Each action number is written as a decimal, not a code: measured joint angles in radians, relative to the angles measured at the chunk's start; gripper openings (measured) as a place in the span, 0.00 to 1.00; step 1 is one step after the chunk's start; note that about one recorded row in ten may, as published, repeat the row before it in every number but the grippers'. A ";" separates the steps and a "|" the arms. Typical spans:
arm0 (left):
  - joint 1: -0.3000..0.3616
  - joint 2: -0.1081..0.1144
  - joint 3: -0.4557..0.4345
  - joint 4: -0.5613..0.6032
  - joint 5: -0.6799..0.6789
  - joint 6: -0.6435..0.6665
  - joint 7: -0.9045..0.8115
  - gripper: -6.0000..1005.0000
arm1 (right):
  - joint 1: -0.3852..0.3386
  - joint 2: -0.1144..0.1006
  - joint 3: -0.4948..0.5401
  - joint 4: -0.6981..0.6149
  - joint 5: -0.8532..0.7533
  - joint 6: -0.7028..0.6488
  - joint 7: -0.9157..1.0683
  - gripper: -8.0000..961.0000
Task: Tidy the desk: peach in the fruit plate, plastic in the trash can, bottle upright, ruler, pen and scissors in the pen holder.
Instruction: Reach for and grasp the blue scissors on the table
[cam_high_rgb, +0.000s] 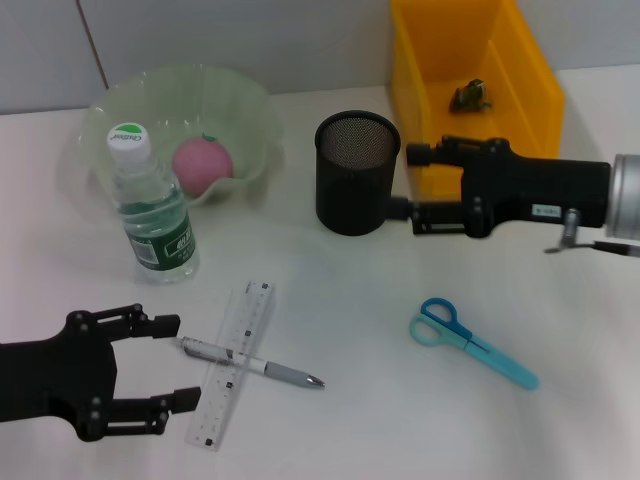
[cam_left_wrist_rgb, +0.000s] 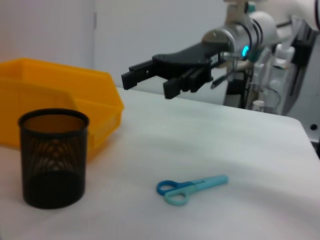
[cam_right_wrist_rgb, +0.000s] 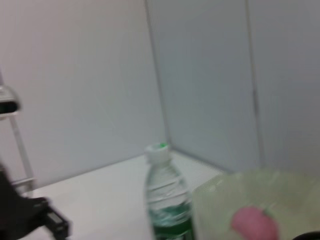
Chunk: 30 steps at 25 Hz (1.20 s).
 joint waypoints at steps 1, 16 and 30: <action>-0.002 0.000 0.000 0.001 0.006 0.008 0.003 0.81 | 0.000 0.000 0.000 0.000 0.000 0.000 0.000 0.87; -0.012 -0.008 -0.009 -0.009 0.003 0.017 0.083 0.81 | 0.070 0.002 -0.179 -0.518 -0.577 -0.216 0.751 0.87; -0.044 -0.016 -0.022 -0.012 -0.003 0.014 0.073 0.81 | 0.172 0.002 -0.456 -0.520 -0.870 -0.231 1.105 0.85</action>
